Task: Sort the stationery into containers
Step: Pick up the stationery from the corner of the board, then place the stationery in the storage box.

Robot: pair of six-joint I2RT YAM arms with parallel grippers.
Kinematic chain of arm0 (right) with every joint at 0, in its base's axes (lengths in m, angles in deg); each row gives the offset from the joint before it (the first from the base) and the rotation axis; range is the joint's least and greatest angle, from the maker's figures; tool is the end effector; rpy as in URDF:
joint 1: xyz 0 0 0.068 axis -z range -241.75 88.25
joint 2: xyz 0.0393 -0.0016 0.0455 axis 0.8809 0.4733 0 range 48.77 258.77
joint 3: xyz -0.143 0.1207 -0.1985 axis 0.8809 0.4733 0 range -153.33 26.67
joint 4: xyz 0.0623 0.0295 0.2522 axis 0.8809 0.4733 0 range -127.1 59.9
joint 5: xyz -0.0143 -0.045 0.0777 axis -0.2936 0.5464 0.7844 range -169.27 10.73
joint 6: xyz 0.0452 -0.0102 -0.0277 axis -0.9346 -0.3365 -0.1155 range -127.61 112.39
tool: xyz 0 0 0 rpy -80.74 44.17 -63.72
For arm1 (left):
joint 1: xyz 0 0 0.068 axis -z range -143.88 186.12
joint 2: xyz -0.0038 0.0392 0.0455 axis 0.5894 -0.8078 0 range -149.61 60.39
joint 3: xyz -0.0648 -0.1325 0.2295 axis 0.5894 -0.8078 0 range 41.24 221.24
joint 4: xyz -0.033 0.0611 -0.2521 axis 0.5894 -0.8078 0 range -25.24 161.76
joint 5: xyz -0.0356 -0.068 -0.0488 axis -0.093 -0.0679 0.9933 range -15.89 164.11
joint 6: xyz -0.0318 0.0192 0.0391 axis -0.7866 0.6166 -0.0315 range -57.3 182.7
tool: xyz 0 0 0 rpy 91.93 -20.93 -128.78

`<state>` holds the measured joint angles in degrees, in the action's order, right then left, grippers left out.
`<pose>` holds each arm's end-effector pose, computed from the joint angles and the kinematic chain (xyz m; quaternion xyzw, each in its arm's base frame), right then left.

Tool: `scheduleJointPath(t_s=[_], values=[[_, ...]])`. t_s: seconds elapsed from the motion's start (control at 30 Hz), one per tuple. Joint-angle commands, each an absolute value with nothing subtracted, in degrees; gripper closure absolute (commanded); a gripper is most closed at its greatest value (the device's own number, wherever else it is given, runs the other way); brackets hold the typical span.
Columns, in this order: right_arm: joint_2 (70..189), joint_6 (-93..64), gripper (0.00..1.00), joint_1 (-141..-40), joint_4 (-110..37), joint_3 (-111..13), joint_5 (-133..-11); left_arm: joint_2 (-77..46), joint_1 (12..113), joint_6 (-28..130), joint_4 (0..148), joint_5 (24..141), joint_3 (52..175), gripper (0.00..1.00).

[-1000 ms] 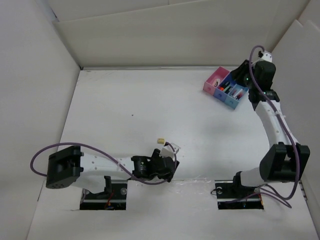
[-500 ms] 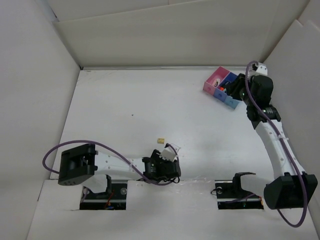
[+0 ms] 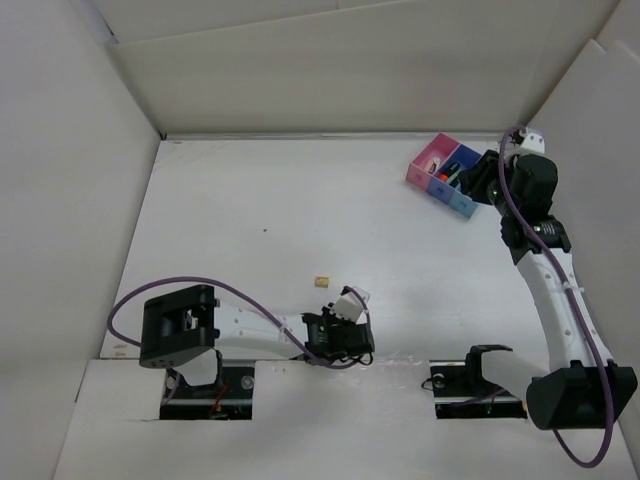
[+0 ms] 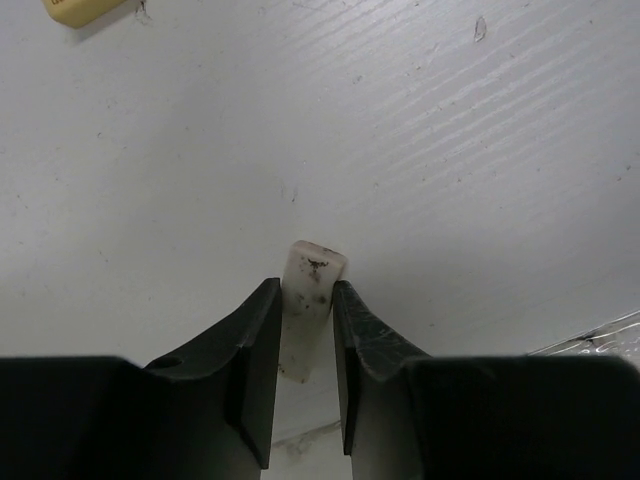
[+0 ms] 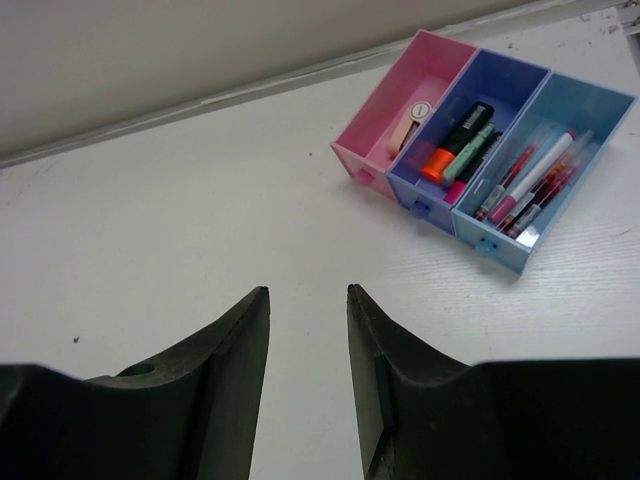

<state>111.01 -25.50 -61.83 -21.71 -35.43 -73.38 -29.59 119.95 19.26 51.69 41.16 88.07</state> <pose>0.2476 0.0039 0.3772 0.0924 0.7904 0.1348 0.5904 0.0500 -0.2829 0.1609 0.2604 0.8982 -0.0765 0.3458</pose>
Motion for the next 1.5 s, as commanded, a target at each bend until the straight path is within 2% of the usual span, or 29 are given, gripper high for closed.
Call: scheduleJointPath(t_s=[0.0, 0.2, 0.33, 0.43, 0.63, 0.8, 0.97, 1.17, 1.37, 1.47], values=[[109.9, -24.7, 0.58, -62.4, -22.0, -37.8, -72.4, -27.5, 120.3, 18.0, 51.7, 44.0, 87.0, 1.0], [109.9, -23.5, 0.58, -66.7, -20.1, -37.0, -73.6, -24.5, 120.3, 18.6, 52.9, 43.3, 88.2, 1.0], [109.2, -22.4, 0.58, -70.2, -19.4, -33.9, -72.1, -16.9, 117.3, 21.4, 55.0, 41.9, 91.2, 1.0], [107.1, -21.7, 0.58, -72.1, -19.4, -31.6, -68.0, -11.4, 112.3, 24.2, 59.9, 43.8, 91.9, 1.0], [101.2, -21.1, 0.55, -73.3, -23.6, -23.5, -54.3, -1.8, 98.0, 27.3, 71.1, 57.0, 92.4, 1.0], [95.4, -23.2, 0.55, -75.9, -27.6, -17.2, -48.6, -1.0, 87.6, 26.1, 77.6, 69.2, 94.8, 1.0], [94.0, -24.3, 0.55, -83.3, -33.1, -13.8, -48.6, -5.4, 84.7, 23.6, 81.7, 79.5, 96.6, 1.0], [96.7, -23.5, 0.49, -93.4, -36.5, -14.7, -54.5, -8.1, 84.7, 19.7, 87.7, 85.5, 96.6, 1.0], [100.8, -23.0, 0.41, -96.6, -39.0, -16.7, -56.9, -8.6, 84.7, 17.4, 91.4, 87.5, 94.8, 1.0], [101.6, -23.0, 0.41, -97.8, -40.4, -16.7, -57.4, -8.6, 84.2, 17.4, 92.1, 88.6, 94.8, 1.0]])
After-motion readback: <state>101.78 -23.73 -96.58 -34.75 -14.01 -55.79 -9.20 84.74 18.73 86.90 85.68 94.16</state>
